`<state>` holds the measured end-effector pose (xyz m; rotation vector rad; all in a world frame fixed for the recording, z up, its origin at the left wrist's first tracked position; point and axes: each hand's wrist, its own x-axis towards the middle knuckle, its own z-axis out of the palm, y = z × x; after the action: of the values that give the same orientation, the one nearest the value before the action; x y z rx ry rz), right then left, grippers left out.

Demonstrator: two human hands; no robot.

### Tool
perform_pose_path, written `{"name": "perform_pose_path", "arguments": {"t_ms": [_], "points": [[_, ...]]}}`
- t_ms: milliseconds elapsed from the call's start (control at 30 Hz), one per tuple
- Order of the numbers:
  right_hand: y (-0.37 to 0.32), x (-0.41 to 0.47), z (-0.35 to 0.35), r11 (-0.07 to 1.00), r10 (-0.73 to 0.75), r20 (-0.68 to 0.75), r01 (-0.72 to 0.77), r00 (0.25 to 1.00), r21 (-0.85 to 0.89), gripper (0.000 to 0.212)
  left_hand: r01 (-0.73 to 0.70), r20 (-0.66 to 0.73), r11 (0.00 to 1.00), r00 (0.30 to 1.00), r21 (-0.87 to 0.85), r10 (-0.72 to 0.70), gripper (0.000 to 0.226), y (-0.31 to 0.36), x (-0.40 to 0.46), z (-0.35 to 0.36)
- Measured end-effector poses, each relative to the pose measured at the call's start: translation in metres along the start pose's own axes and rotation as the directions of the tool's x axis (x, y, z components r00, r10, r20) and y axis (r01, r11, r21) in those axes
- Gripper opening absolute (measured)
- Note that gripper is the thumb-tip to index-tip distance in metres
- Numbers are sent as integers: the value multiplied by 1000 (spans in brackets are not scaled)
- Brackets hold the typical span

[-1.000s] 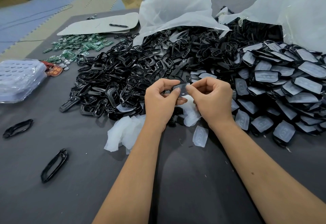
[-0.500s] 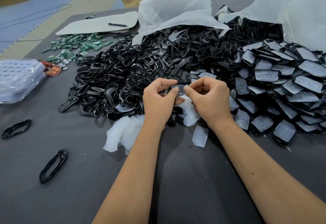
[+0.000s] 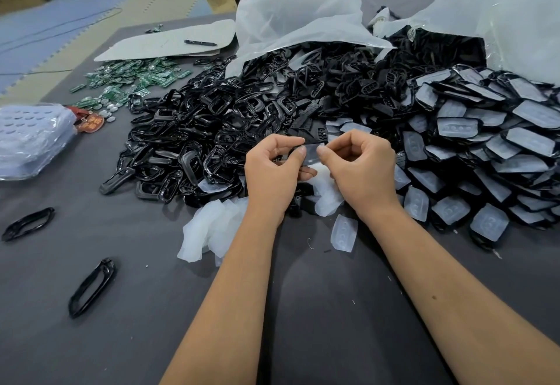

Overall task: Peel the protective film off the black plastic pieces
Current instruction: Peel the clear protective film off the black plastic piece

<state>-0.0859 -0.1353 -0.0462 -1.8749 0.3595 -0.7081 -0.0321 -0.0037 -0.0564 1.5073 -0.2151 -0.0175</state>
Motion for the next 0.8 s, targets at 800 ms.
{"name": "perform_pose_path", "arguments": {"t_ms": [800], "points": [[9, 4, 0, 980, 11, 108, -31, 994, 194, 7, -15, 64, 998, 998, -67, 19, 12, 2, -1, -2]]}}
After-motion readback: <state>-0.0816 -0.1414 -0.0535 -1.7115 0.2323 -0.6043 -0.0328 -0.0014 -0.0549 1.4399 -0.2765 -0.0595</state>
